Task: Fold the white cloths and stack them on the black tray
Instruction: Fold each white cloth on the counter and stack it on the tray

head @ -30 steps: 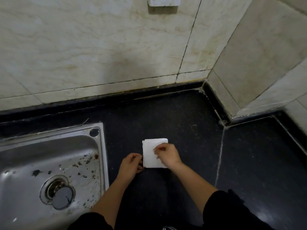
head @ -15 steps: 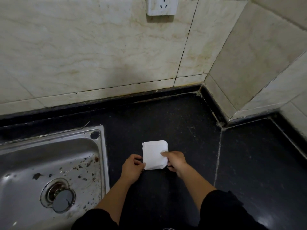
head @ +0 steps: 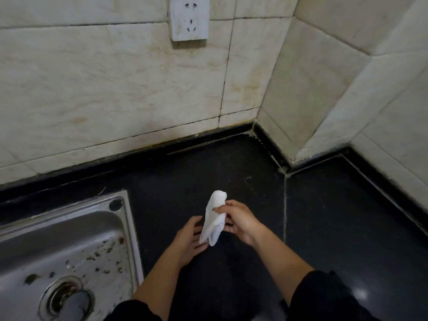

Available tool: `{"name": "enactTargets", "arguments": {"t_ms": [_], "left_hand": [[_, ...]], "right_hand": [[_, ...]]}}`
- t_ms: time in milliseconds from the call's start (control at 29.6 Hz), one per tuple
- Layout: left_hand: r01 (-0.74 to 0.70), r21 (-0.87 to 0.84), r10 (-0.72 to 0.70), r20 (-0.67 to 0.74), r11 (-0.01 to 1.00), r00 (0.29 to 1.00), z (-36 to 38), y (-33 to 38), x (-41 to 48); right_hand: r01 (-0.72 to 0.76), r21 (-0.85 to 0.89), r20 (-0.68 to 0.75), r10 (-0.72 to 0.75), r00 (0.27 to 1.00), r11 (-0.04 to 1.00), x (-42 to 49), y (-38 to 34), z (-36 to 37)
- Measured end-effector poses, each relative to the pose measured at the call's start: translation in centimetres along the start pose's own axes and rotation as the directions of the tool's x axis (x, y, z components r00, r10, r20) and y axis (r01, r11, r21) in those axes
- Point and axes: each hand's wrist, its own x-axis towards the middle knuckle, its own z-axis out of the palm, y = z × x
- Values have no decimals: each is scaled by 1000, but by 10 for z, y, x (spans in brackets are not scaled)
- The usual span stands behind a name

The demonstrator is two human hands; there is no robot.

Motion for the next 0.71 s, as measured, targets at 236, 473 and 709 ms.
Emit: {"name": "enactTargets", "arguments": {"t_ms": [236, 473, 709], "left_hand": [[15, -54, 0, 280, 998, 960, 57, -11, 2], [-8, 193, -76, 427, 981, 901, 144, -55, -23], [-96, 458, -191, 540, 884, 819, 227, -142, -81]], "right_hand": [[85, 110, -136, -70, 988, 990, -56, 1, -55], [204, 218, -421, -97, 902, 954, -151, 65, -153], [331, 337, -613, -62, 788, 881, -272, 157, -218]]}}
